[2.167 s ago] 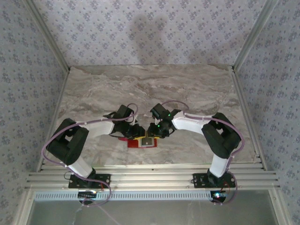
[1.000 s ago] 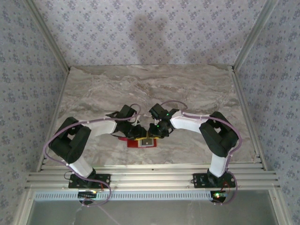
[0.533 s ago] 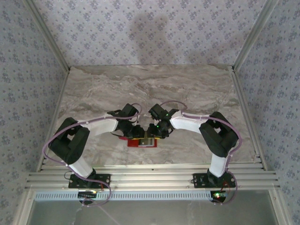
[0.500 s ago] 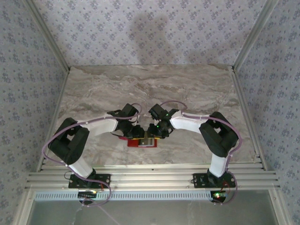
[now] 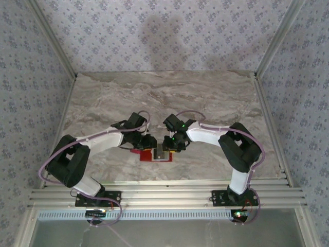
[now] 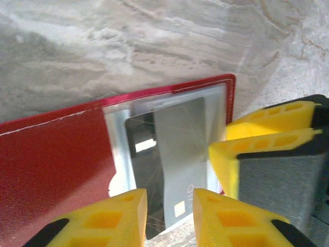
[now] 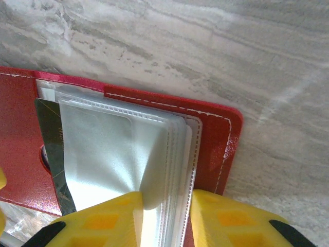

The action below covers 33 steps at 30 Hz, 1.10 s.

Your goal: Take the credit cards out of the card holder

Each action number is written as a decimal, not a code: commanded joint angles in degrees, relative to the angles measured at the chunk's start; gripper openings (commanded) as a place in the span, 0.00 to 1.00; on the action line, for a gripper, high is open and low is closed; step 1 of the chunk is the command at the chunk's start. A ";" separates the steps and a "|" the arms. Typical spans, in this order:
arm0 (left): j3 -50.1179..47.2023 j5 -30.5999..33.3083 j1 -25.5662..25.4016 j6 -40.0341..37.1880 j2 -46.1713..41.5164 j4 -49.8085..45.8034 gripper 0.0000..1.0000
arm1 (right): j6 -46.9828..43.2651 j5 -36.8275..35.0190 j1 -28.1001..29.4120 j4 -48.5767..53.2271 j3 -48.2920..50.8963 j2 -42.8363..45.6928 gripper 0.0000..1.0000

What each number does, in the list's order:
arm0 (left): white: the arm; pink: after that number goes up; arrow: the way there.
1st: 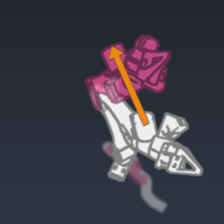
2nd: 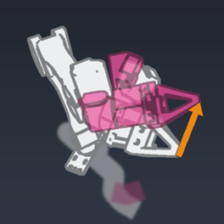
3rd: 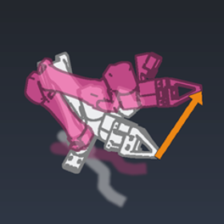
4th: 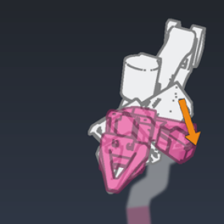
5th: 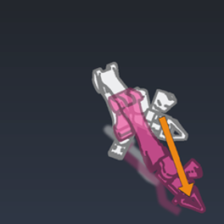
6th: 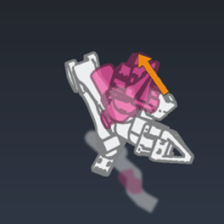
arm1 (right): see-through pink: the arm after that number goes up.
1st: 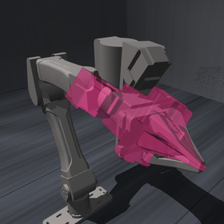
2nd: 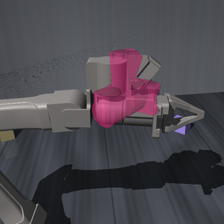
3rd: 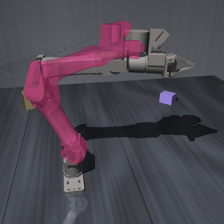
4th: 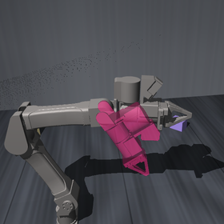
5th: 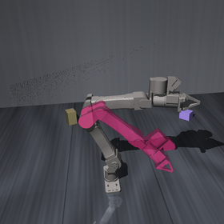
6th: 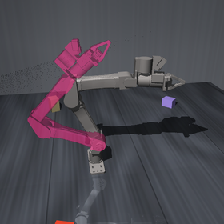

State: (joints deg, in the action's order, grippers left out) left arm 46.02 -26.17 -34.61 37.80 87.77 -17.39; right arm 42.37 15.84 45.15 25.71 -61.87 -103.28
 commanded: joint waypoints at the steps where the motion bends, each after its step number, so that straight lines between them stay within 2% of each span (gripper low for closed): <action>1: -2.11 -5.42 1.23 1.94 0.80 4.72 0.28 | -0.45 -1.78 0.08 3.20 0.08 -1.83 0.30; 10: -5.32 -8.58 2.51 3.95 4.00 11.39 0.25 | -0.45 -1.69 0.20 3.45 -0.09 -1.66 0.30; 22: -6.72 -10.26 2.86 4.76 5.71 15.32 0.22 | -0.54 -1.50 0.15 3.82 -0.69 -1.81 0.29; 33: -7.52 -9.95 4.15 4.03 2.54 13.89 0.15 | 0.01 -2.21 0.29 3.36 -0.19 -1.57 0.27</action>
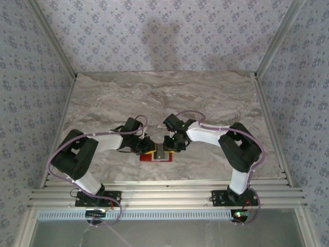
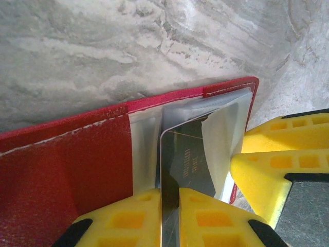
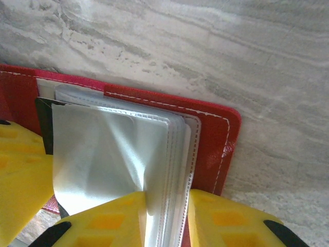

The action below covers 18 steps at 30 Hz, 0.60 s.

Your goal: Take the credit cards out of the card holder

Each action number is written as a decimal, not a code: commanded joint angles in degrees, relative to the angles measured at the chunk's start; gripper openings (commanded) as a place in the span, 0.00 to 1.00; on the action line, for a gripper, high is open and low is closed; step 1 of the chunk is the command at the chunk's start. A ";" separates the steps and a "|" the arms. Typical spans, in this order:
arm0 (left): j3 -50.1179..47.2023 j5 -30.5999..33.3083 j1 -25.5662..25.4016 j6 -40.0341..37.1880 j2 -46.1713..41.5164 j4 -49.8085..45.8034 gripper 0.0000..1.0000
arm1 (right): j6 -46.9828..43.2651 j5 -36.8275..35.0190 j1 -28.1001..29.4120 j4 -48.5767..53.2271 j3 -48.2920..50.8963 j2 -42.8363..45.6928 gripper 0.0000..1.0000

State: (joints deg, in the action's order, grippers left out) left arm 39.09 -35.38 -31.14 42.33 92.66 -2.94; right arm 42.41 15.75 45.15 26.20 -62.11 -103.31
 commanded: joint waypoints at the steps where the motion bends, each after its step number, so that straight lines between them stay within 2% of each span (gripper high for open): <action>1: -0.77 -0.61 0.78 -0.72 -2.80 -0.82 0.14 | 0.03 -2.25 0.21 2.84 0.11 -1.51 0.27; 18: 0.06 2.65 1.58 -5.82 -8.18 -10.98 0.06 | 0.08 -3.29 -0.29 3.11 0.44 -0.67 0.26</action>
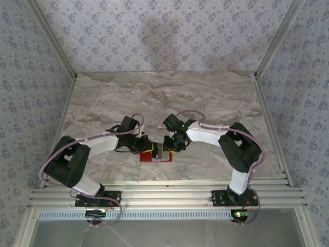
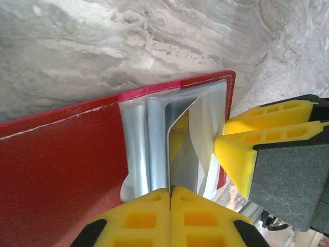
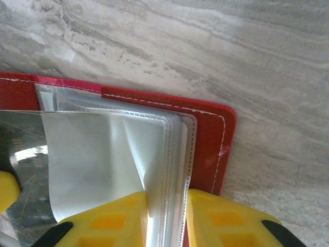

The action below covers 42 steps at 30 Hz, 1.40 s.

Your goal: Take the credit cards out of the card holder

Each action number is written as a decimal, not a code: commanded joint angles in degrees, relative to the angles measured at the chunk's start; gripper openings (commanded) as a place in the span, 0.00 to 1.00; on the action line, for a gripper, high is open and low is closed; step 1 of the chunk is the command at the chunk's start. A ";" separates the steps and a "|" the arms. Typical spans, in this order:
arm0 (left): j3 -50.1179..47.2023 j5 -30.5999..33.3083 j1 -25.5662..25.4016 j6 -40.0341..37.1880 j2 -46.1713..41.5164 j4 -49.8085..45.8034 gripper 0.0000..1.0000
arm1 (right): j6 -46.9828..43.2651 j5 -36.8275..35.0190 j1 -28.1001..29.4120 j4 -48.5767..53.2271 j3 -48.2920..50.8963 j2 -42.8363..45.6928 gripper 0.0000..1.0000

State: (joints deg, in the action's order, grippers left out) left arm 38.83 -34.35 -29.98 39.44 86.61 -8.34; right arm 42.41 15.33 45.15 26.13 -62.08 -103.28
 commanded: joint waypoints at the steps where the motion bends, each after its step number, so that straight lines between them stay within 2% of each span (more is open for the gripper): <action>1: 0.57 1.97 0.48 -3.41 -2.58 -6.52 0.05 | 0.07 -2.85 -0.30 3.16 0.47 -0.56 0.26; 9: 3.62 4.78 0.60 -7.46 -5.16 -14.24 0.04 | -0.12 -2.68 -0.26 3.14 0.13 0.05 0.26; 15: 8.42 8.01 0.56 -13.25 -7.02 -22.36 0.03 | -0.33 -2.43 -0.41 3.23 -0.05 1.11 0.26; 20: 12.53 7.56 0.57 -20.58 -8.23 -26.06 0.00 | -1.58 -1.89 -0.47 2.72 0.19 3.39 0.32; 25: 17.90 8.79 0.46 -31.06 -8.37 -31.78 0.00 | -2.61 -2.06 -1.49 3.14 1.08 7.28 0.37; 31: 24.62 11.42 -1.02 -47.04 -7.70 -38.28 0.00 | -4.68 -2.23 -4.28 4.20 3.53 13.57 0.42; 34: 28.93 12.80 -2.44 -54.86 -6.31 -40.69 0.00 | -5.87 -2.41 -6.39 5.70 4.88 16.87 0.42; 37: 34.79 12.74 -5.31 -65.15 -2.59 -47.00 0.00 | -5.90 -2.60 -9.12 6.99 6.52 20.45 0.43; 40: 40.67 18.78 -9.61 -75.42 2.66 -53.76 0.00 | -9.05 -2.15 -12.54 8.01 7.74 23.65 0.43; 42: 44.75 23.25 -10.58 -79.37 7.01 -56.46 0.00 | -10.06 -2.06 -14.68 10.67 8.19 25.82 0.43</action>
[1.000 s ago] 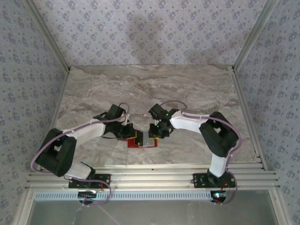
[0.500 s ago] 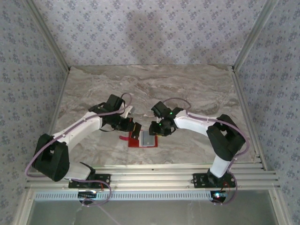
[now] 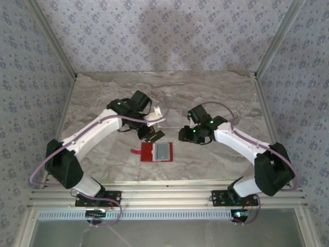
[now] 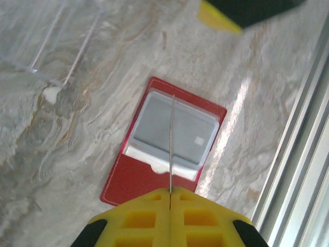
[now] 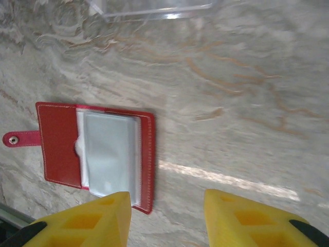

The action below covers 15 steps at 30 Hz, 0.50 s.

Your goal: Take the credit cards out of the card holder

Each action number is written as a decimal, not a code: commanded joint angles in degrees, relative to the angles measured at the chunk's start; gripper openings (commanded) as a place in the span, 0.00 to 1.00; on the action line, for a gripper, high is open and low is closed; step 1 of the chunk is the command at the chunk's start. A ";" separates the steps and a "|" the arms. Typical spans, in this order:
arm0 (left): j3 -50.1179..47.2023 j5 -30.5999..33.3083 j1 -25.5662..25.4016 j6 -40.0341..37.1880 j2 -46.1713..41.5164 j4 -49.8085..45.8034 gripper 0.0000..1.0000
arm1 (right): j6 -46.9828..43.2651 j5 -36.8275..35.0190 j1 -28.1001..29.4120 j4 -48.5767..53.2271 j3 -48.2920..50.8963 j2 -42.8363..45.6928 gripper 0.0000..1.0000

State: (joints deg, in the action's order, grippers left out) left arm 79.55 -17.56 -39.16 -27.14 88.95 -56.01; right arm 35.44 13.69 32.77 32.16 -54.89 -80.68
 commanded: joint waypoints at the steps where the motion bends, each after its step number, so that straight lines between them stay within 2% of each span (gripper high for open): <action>1: 6.25 7.87 -1.51 -14.31 6.79 -10.20 0.00 | -3.56 -0.34 -3.18 5.24 1.17 4.18 0.43; 6: 20.16 12.98 -2.25 -21.97 18.69 -17.58 0.00 | -4.97 0.02 -7.72 7.79 2.36 9.17 0.44; 15: 50.28 13.69 -2.81 -28.59 37.61 -29.39 0.00 | -5.52 1.17 -13.45 10.14 4.40 15.58 0.46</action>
State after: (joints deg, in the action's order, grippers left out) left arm 122.34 -4.60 -41.65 -51.33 123.26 -77.52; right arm 31.18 13.96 20.40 39.68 -50.87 -66.70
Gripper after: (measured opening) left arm 0.058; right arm 0.458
